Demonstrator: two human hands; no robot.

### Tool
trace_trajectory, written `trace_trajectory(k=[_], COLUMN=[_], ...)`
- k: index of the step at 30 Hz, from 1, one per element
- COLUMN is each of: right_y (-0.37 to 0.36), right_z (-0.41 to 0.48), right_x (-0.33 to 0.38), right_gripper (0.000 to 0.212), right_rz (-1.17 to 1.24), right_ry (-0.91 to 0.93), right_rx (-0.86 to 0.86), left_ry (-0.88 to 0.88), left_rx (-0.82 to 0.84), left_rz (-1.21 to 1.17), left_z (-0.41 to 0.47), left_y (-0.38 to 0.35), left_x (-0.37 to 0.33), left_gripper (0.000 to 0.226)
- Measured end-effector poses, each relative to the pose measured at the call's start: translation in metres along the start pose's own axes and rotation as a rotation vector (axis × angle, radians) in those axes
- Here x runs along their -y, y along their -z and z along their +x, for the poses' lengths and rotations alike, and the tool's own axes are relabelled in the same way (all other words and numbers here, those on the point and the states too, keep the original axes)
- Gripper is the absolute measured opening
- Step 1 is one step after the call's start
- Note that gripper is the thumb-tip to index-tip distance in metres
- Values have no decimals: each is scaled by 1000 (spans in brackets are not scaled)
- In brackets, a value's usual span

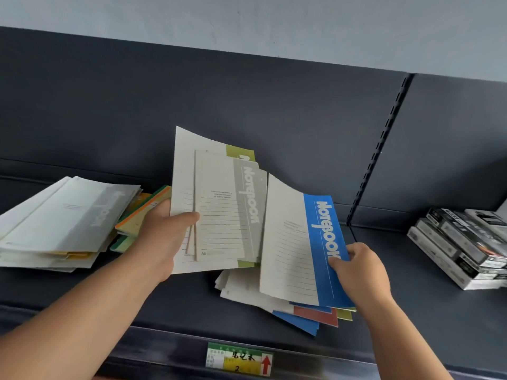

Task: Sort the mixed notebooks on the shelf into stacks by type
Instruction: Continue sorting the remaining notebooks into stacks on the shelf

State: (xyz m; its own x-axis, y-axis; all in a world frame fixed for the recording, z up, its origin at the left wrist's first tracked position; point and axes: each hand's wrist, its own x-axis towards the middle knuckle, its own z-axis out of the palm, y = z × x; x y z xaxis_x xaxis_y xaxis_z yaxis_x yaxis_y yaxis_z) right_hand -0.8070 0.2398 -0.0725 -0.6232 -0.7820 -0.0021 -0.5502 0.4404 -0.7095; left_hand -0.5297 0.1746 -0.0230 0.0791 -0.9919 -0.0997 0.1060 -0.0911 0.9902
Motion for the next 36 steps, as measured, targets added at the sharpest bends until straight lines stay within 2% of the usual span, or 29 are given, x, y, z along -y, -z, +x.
trace_trajectory(k=[4,7,9,11,13,15,18,29,36], right_y=[-2,-9,-16,-26,-40,-56,-82,-179,-225], right_z=[1,-1,-7,-17,-29,-41,-57,-101,-119], right_x=[-4,5,20,43,71,101,141,248,297], right_gripper=[13,31,43,42,27,11,14,8,8], right_rz=[-143,-307,-358,-216,31,251,432,546,462], right_ry=[-58,-57,28,180,268,276,253,154,177], right_rx=[-18,-45,-113,-120,-13,135,283,427,442], left_ry=[2,45,53,50,56,60,56,74,42], left_rx=[-9,-4,-3,2,7,12,12,-69,-102], left_rz=[-20,-43,-49,-50,-57,-62,-68,-124,-105], left_z=[3,7,10,10,12,15,20,54,86], left_y=[14,28,37,46,56,70,95,226,291], left_x=[-3,-4,-5,-7,-11,-16,-25,-47,-54], left_gripper=[28,26,27,26,24,23,22,24,29])
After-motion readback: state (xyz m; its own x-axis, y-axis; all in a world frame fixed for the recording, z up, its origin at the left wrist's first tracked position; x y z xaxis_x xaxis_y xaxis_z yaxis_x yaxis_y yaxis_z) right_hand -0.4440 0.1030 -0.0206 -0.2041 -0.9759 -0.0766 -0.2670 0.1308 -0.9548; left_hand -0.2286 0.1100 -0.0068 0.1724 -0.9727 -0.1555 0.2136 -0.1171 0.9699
